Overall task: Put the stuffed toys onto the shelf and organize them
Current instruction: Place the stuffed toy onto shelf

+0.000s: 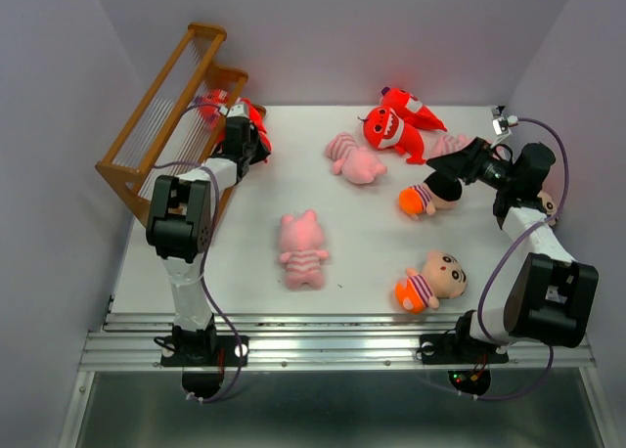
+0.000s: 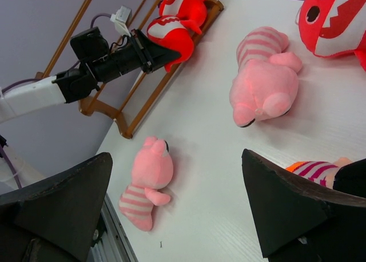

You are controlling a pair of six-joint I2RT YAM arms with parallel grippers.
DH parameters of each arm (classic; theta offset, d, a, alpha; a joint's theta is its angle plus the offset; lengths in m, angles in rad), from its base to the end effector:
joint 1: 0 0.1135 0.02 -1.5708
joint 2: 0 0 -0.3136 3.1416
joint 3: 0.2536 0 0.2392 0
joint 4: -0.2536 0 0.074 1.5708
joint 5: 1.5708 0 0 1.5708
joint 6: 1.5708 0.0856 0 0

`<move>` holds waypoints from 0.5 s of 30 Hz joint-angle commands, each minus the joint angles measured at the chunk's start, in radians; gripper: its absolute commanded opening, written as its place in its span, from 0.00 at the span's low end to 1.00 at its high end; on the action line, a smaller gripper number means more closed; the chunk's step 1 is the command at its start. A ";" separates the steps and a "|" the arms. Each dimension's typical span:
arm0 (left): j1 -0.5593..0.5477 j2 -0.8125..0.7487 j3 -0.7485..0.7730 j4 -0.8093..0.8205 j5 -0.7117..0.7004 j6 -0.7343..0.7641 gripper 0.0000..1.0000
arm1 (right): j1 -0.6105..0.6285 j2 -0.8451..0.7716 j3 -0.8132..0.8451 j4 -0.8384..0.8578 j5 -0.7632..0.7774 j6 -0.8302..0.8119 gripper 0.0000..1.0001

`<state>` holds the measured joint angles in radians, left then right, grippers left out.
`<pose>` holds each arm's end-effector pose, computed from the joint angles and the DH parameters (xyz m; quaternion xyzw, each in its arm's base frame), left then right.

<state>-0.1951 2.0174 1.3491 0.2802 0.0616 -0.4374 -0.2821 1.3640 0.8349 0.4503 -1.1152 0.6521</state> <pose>0.5110 -0.1064 0.2396 -0.0832 0.8258 -0.1976 0.5216 0.3068 -0.0089 0.3466 -0.0400 0.7181 0.4879 0.4946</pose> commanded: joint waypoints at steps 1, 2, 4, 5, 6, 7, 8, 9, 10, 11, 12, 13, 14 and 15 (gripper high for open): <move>-0.007 -0.127 -0.059 0.054 -0.066 -0.040 0.00 | -0.008 0.000 0.004 0.062 -0.017 0.003 1.00; -0.009 -0.138 -0.073 0.057 -0.094 -0.047 0.00 | -0.008 0.000 0.003 0.062 -0.017 0.003 1.00; -0.013 -0.172 -0.114 0.069 -0.115 -0.072 0.00 | -0.008 -0.002 0.003 0.064 -0.018 0.004 1.00; -0.015 -0.180 -0.126 0.068 -0.124 -0.076 0.00 | -0.008 -0.003 0.004 0.064 -0.018 0.004 1.00; -0.017 -0.192 -0.146 0.070 -0.134 -0.086 0.00 | -0.008 -0.003 0.003 0.064 -0.018 0.006 1.00; -0.021 -0.201 -0.156 0.071 -0.140 -0.090 0.00 | -0.008 -0.005 0.001 0.064 -0.018 0.006 1.00; -0.021 -0.218 -0.163 0.070 -0.157 -0.090 0.00 | -0.017 -0.005 0.003 0.065 -0.018 0.007 1.00; -0.023 -0.229 -0.171 0.068 -0.166 -0.093 0.00 | -0.017 -0.005 0.001 0.065 -0.018 0.009 1.00; -0.024 -0.246 -0.186 0.070 -0.181 -0.099 0.00 | -0.017 -0.006 0.003 0.068 -0.018 0.009 1.00; -0.024 -0.253 -0.192 0.062 -0.190 -0.103 0.00 | -0.017 -0.006 0.001 0.070 -0.020 0.012 1.00; -0.024 -0.261 -0.197 0.062 -0.197 -0.107 0.00 | -0.017 -0.005 0.001 0.071 -0.020 0.012 1.00; -0.024 -0.267 -0.208 0.060 -0.204 -0.110 0.00 | -0.017 -0.005 0.000 0.073 -0.020 0.015 1.00; -0.026 -0.276 -0.211 0.053 -0.226 -0.124 0.00 | -0.017 -0.006 0.000 0.076 -0.021 0.017 1.00; -0.026 -0.282 -0.217 0.051 -0.235 -0.133 0.00 | -0.017 -0.005 0.000 0.076 -0.021 0.017 1.00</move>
<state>-0.2173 1.8084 1.1500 0.2966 -0.0971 -0.5407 -0.2913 1.3640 0.8349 0.4580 -1.1187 0.6617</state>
